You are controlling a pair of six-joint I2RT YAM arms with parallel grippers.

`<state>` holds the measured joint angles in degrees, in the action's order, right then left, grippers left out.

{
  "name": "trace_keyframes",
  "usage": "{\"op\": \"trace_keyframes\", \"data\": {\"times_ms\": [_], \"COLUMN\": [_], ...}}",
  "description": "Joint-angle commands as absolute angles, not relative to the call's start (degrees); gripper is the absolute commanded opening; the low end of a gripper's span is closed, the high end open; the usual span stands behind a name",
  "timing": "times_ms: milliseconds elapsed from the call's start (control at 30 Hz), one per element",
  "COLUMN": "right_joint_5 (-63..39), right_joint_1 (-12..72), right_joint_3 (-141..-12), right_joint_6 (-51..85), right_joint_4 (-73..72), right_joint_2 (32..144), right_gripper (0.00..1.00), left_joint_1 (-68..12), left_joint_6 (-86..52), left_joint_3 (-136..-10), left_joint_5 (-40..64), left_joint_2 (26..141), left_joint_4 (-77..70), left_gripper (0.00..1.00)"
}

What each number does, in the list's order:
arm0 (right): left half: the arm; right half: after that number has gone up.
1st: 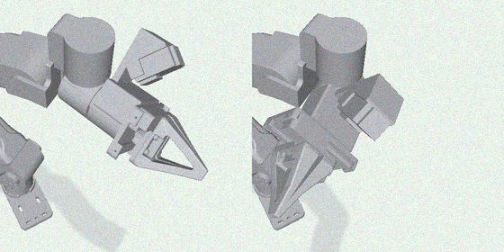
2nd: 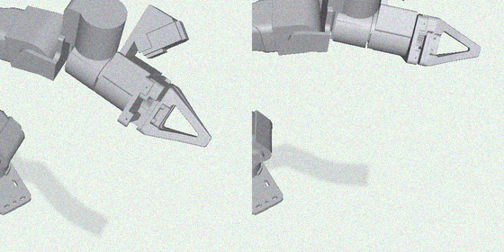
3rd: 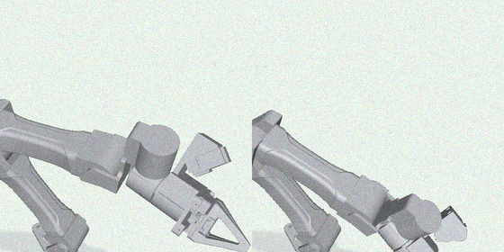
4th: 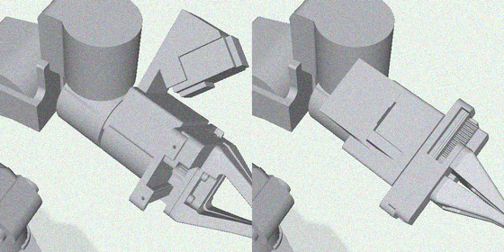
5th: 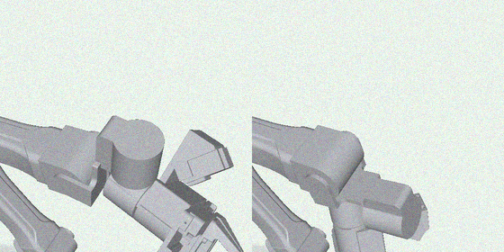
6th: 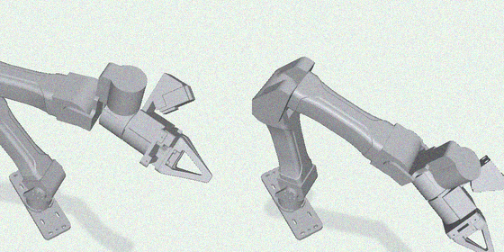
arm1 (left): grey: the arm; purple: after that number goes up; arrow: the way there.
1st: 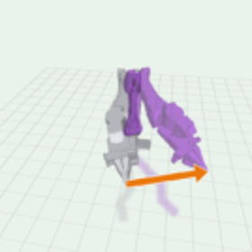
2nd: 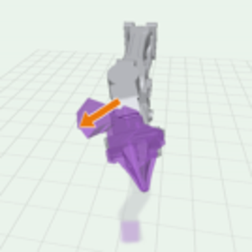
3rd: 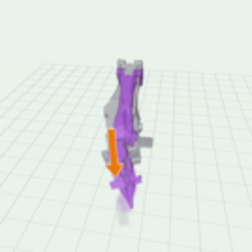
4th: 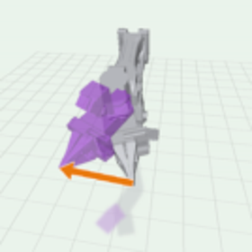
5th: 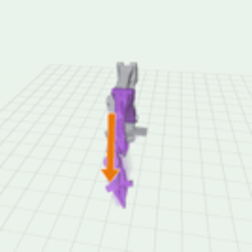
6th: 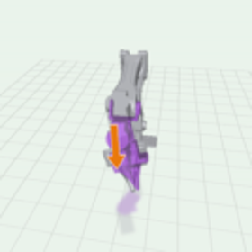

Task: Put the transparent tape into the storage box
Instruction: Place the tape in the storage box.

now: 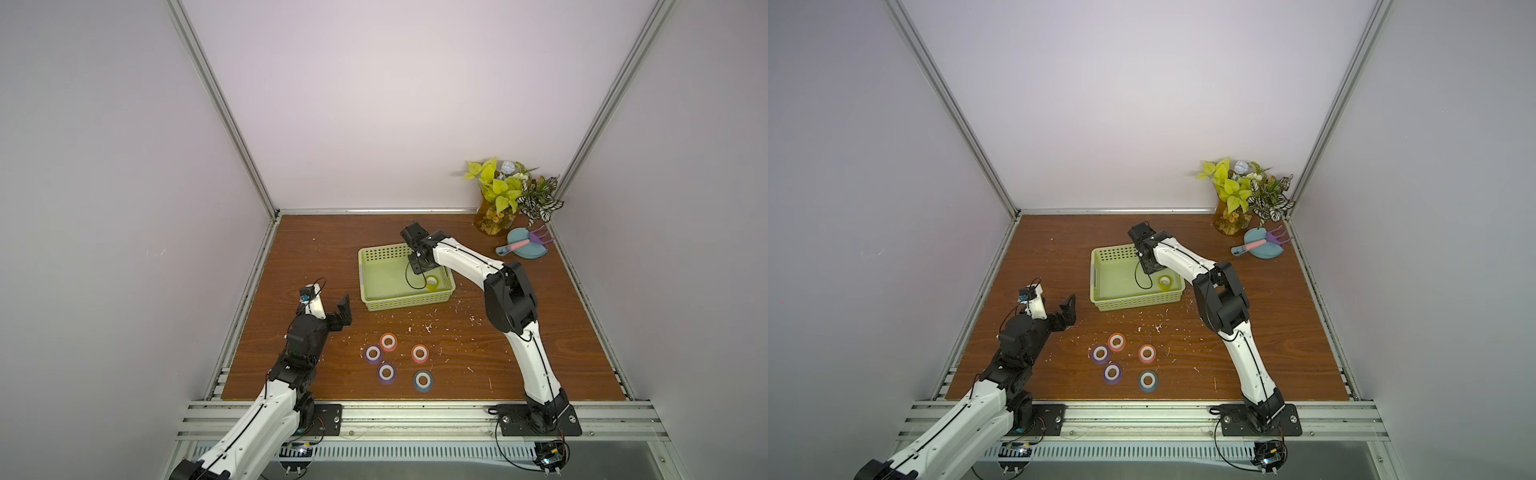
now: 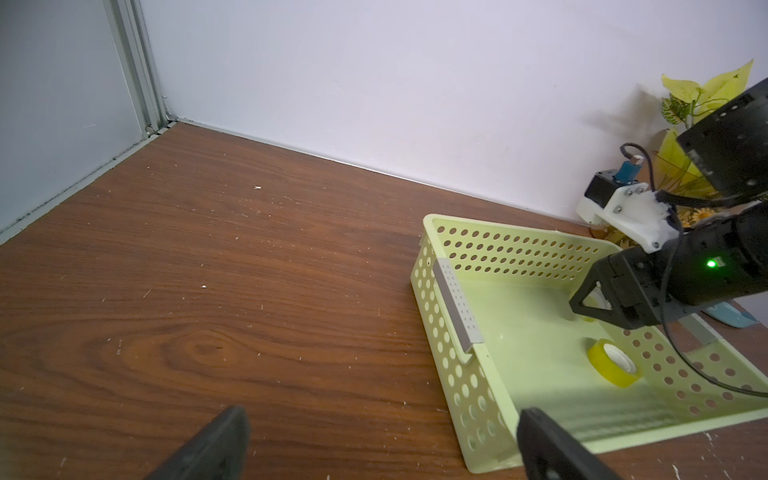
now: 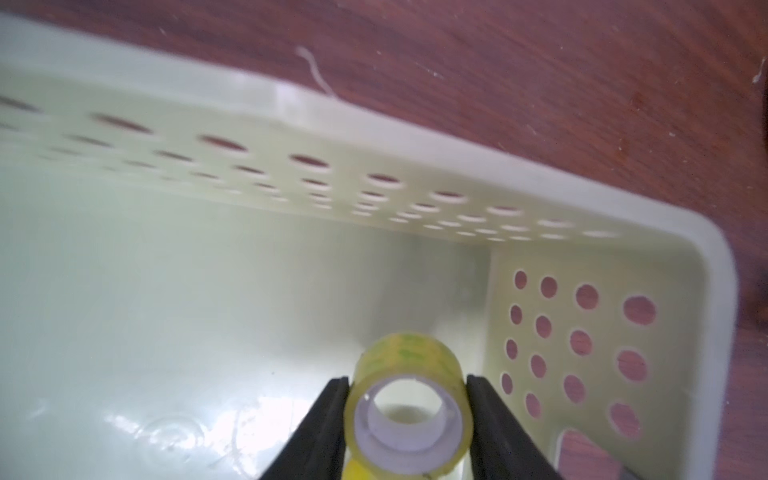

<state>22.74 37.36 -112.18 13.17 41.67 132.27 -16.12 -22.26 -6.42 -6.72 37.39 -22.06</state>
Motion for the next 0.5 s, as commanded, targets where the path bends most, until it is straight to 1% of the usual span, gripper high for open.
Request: {"op": "trace_keyframes", "data": {"times_ms": [0, 200, 300, 367, 467], "right_joint_5": [24.3, 24.5, 24.6, 24.2, 22.2], "right_joint_1": [37.1, 36.9, 36.9, 37.0, 37.0], "right_joint_3": [-114.7, -115.7, -117.2, -118.0, -117.6], "right_joint_6": [12.7, 12.6, 12.6, 12.5, 12.0], "right_joint_4": [42.8, 43.1, 44.5, 45.2, 45.0], "right_joint_2": [132.2, 132.5, 132.3, 131.7, 129.5], "right_gripper": [0.49, 0.55, 0.62, 0.63, 0.67], "left_joint_1": [-15.6, -15.6, -15.6, -15.6, -15.6], "left_joint_6": [-22.1, -22.1, -22.1, -22.1, -22.0], "left_joint_3": [-6.4, -6.4, -6.5, -6.4, -6.8], "left_joint_5": [-7.1, -7.1, -7.4, -7.1, -7.0], "left_joint_2": [37.2, 37.0, 36.8, 36.6, 36.0], "left_joint_4": [-22.5, -22.4, -22.2, -22.1, -21.3], "left_gripper": [0.99, 0.99, 0.99, 0.99, 0.99]}}
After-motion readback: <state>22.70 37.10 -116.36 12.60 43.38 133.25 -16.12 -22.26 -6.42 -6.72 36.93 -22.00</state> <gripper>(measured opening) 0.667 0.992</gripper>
